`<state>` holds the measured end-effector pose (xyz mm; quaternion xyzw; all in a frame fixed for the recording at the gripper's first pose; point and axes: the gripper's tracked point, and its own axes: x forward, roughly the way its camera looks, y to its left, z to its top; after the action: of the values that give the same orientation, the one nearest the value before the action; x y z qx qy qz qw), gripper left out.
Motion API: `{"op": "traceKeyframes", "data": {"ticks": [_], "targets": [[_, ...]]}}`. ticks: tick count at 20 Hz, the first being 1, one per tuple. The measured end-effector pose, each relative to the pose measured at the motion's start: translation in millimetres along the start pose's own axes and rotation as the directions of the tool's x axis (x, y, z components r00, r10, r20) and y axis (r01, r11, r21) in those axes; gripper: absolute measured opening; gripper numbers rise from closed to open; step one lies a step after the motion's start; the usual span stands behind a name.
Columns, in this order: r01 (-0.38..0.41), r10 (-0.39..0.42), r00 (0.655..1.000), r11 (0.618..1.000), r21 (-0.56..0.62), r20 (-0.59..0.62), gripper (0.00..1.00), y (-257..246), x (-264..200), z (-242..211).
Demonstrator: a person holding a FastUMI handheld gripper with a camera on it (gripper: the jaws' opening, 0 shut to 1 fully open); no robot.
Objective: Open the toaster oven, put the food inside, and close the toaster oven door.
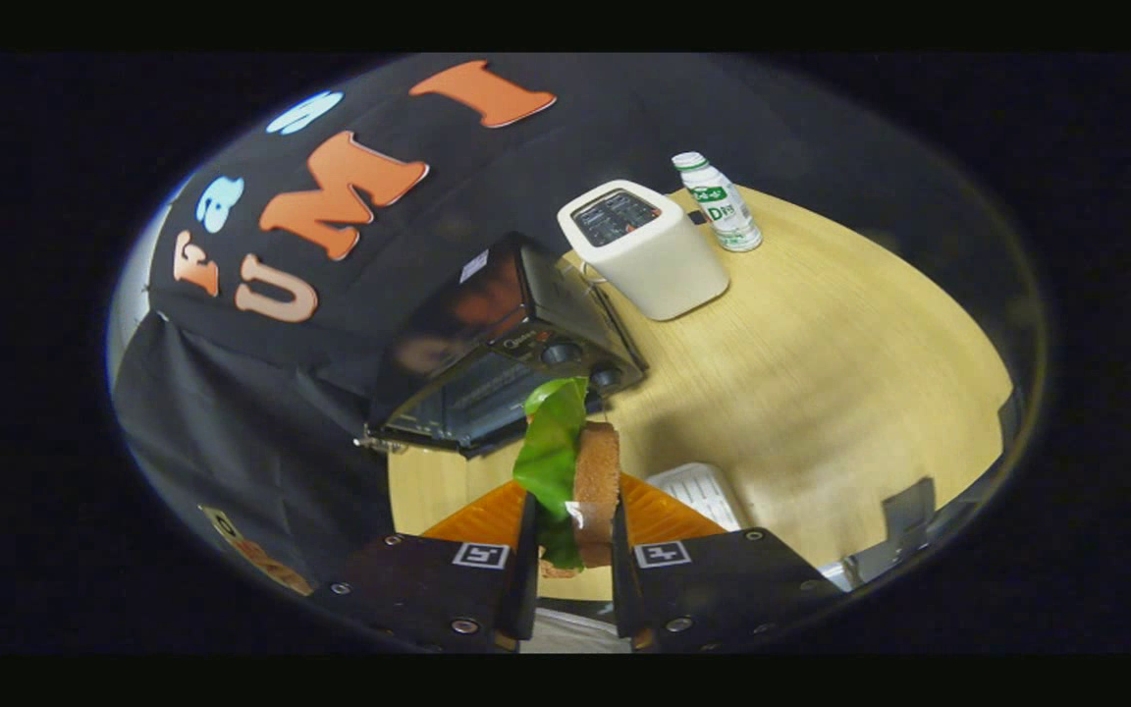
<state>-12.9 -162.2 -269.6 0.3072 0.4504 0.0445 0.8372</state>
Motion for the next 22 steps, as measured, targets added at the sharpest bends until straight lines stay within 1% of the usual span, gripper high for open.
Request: {"op": "traceKeyframes", "data": {"ticks": [2,4,8,11,12,14,15,17,19,22], "targets": [[-0.059,0.055,0.997,0.994,0.088,0.047,0.32,18.0,17.5,-6.3],[-0.103,0.092,0.993,0.985,0.142,0.077,0.32,33.5,37.9,-16.8],[-0.136,0.103,0.983,0.965,0.225,0.152,0.32,52.8,78.5,-30.7],[-0.133,0.072,0.973,0.951,0.278,0.218,0.32,64.4,107.1,-31.2],[-0.146,0.07,0.966,0.942,0.302,0.249,0.32,70.4,116.1,-28.1],[-0.191,0.091,0.957,0.912,0.363,0.275,0.32,84.6,135.1,-26.8],[-0.2,0.09,0.956,0.897,0.394,0.28,0.32,89.3,143.3,-27.7],[-0.191,0.055,0.951,0.878,0.439,0.304,0.32,91.3,158.5,-25.9],[-0.212,0.047,0.941,0.854,0.475,0.335,0.32,96.9,167.4,-18.8],[-0.197,-0.012,0.926,0.838,0.509,0.378,0.32,94.6,177.9,-9.4]]}}
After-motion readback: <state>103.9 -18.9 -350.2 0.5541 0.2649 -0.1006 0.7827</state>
